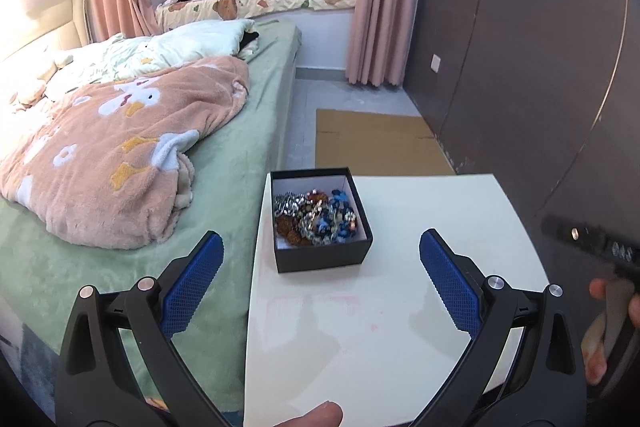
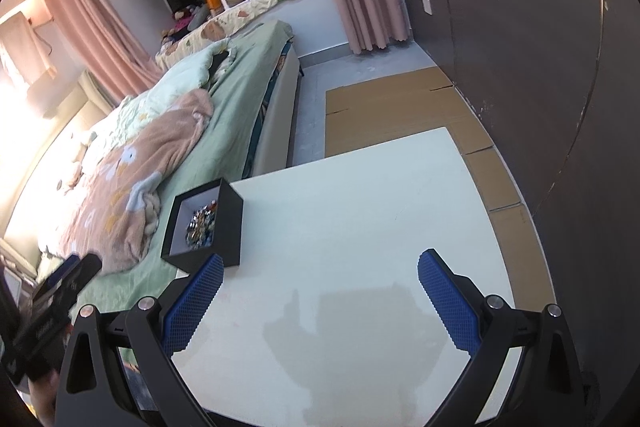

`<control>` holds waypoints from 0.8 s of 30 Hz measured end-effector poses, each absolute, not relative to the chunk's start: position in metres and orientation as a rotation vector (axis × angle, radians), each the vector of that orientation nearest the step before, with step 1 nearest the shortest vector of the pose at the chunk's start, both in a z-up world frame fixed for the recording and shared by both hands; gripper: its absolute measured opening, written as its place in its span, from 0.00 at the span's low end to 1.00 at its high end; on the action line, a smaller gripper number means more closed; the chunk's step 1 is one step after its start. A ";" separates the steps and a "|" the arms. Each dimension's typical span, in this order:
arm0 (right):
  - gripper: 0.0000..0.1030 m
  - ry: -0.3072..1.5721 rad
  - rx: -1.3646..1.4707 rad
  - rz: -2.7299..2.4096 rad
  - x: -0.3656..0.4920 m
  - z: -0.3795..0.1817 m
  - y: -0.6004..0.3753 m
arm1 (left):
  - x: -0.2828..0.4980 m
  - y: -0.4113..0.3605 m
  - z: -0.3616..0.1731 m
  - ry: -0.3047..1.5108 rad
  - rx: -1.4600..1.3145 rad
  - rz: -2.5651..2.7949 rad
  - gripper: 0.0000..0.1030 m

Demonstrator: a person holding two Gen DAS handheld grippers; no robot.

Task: Organize jewelry

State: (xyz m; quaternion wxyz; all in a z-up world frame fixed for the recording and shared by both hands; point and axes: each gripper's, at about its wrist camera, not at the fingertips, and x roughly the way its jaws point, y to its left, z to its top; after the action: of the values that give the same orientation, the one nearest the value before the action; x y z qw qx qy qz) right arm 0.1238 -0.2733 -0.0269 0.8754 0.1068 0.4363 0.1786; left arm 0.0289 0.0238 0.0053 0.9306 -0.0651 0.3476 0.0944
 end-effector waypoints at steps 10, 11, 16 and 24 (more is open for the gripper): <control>0.93 0.957 0.151 0.310 0.151 -0.058 -0.262 | 0.033 0.052 -0.019 0.781 -0.128 0.227 0.95; 0.93 0.967 0.152 0.297 0.155 -0.064 -0.260 | 0.035 0.059 -0.026 0.794 -0.130 0.223 0.95; 0.93 1.046 0.086 0.222 0.176 -0.101 -0.238 | 0.049 0.095 -0.056 0.860 -0.124 0.195 0.95; 0.93 1.072 -0.044 0.176 0.209 -0.153 -0.194 | 0.092 0.164 -0.124 0.979 -0.041 0.186 0.95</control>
State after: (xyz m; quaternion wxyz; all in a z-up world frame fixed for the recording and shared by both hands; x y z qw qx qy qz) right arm 0.2093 -0.1941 -0.1534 0.8559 -0.0211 0.5099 0.0836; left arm 0.0922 0.1642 -0.1244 0.8782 -0.0196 0.4695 0.0893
